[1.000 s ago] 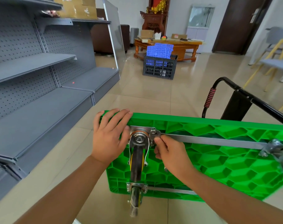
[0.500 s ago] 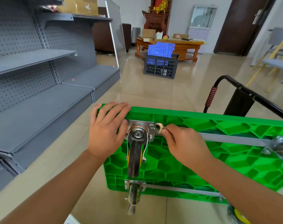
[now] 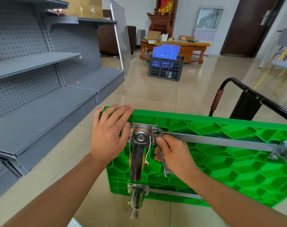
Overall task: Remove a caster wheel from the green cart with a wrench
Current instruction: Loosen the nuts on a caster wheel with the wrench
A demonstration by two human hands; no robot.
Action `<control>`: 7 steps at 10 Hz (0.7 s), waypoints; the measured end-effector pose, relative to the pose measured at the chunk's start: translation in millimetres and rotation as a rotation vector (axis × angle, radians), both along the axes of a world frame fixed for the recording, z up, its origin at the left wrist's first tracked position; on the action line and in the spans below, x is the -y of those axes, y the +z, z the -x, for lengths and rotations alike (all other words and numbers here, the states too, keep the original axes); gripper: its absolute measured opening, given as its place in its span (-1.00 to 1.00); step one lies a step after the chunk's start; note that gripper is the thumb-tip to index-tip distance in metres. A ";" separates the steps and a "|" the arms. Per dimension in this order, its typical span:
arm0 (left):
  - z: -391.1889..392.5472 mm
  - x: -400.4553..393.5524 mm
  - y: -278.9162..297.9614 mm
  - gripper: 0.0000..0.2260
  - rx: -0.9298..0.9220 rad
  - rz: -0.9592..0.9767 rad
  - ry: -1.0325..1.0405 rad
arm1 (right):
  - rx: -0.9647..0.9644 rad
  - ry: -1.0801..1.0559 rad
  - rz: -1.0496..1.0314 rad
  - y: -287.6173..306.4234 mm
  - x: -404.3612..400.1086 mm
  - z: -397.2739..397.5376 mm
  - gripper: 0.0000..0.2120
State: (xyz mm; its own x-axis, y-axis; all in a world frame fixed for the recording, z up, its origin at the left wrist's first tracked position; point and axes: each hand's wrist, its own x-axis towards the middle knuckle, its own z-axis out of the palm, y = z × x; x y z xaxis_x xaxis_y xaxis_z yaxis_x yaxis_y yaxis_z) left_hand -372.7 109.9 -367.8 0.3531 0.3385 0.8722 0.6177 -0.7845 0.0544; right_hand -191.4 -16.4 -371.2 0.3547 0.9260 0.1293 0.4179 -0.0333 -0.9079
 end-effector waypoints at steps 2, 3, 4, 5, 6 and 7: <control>-0.7 -0.6 -0.5 -0.66 -0.001 0.017 -0.003 | 0.307 -0.001 -0.052 -2.0 1.8 -9.8 -0.73; -0.7 -0.5 -1.1 -0.66 -0.002 0.018 -0.007 | 0.546 -0.005 -0.116 1.9 1.8 -16.8 -0.68; -1.9 -1.4 -2.0 -0.66 0.000 0.019 -0.009 | 0.774 -0.034 -0.151 11.5 0.8 -22.6 -0.74; -1.4 -1.7 -2.5 -0.66 0.002 0.012 -0.008 | 1.045 -0.107 -0.135 24.3 2.2 -27.0 -0.76; -0.3 -2.2 -2.5 -0.66 -0.006 0.008 -0.009 | 1.124 -0.120 -0.099 30.9 4.1 -26.1 -0.75; -0.2 -2.5 -2.5 -0.66 -0.004 0.008 -0.011 | 0.964 -0.075 -0.093 25.7 5.3 -26.0 -0.74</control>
